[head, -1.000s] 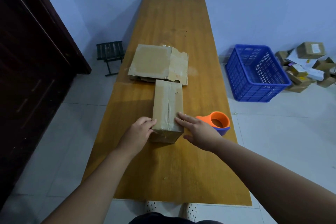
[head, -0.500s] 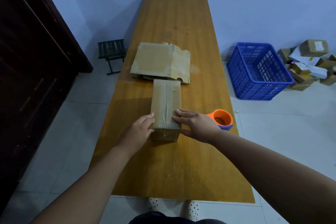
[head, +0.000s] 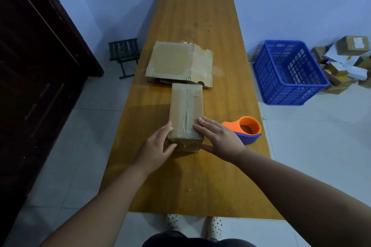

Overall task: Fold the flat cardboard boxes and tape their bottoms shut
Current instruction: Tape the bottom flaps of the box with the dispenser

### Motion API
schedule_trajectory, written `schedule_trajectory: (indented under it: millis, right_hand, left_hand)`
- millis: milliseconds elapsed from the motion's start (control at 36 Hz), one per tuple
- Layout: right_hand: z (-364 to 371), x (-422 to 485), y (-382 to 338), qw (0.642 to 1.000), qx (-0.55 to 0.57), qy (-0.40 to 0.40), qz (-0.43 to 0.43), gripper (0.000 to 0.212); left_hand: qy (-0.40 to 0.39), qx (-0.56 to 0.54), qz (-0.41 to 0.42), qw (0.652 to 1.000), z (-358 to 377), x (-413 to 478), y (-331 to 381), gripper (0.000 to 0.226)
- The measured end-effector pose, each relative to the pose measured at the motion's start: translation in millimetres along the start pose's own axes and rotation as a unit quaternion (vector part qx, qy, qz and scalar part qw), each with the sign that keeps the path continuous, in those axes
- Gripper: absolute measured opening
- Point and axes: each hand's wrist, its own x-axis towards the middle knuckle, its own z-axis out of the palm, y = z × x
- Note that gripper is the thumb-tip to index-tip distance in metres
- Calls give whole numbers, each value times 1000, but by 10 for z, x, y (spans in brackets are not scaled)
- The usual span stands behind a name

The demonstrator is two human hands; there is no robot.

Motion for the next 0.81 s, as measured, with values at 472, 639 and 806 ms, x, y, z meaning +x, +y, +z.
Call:
schedule_trajectory:
  millis: [472, 639, 806]
  right_hand:
    - [-15, 75, -103, 993, 68, 23, 90, 57]
    - [16, 64, -42, 998, 28, 14, 56, 59]
    - [56, 58, -56, 999, 0, 43, 29, 58]
  left_hand:
    - [30, -16, -13, 999, -34, 84, 20, 49]
    - [28, 11, -1, 1000, -19, 85, 20, 48]
    - [24, 64, 27, 997, 18, 69, -6, 46]
